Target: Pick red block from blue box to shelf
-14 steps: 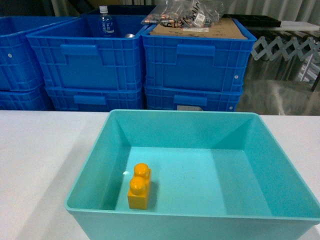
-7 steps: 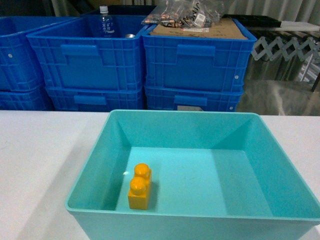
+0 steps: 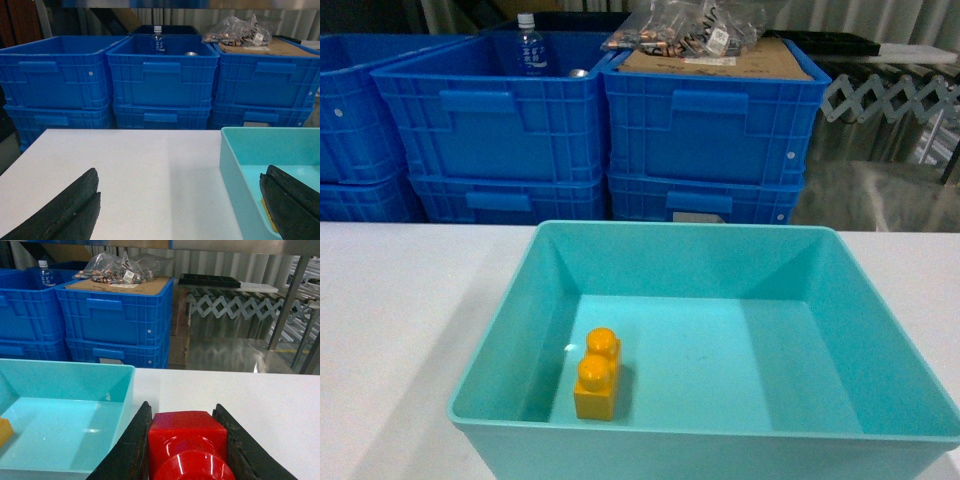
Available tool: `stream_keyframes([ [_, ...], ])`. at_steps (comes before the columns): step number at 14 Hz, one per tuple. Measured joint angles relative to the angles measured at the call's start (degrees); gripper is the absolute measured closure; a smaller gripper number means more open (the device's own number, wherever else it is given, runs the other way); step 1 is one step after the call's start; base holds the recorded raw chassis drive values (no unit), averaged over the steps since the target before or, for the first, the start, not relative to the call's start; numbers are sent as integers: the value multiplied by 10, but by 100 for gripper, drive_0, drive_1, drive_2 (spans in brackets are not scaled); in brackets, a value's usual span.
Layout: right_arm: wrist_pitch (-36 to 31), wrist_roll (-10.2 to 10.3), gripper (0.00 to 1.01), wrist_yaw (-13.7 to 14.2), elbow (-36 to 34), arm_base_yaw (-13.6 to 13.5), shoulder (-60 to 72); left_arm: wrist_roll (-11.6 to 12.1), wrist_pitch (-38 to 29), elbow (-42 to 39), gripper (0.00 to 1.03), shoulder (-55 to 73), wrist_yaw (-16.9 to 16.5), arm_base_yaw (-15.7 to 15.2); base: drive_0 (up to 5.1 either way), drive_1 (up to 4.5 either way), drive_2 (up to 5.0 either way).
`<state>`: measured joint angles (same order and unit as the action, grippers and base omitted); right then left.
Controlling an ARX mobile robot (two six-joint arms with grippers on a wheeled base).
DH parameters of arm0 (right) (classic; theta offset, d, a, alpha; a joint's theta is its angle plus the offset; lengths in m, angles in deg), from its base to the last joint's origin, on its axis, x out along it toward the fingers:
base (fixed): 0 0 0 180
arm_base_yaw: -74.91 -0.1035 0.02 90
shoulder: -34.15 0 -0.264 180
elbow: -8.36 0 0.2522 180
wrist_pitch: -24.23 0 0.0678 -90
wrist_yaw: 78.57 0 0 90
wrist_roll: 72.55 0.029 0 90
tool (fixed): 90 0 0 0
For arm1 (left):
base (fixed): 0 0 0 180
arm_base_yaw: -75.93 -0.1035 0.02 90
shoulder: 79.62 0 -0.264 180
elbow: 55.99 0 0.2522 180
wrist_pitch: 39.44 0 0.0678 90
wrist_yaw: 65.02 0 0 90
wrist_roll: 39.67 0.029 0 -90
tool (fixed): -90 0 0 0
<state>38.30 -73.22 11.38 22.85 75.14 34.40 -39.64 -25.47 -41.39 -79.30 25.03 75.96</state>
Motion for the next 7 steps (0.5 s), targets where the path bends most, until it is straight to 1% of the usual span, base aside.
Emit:
stream_keyframes([
  [7, 0, 0, 73, 0, 0, -2, 0, 0, 0, 0, 5, 0, 0, -1, -168, -168, -168],
])
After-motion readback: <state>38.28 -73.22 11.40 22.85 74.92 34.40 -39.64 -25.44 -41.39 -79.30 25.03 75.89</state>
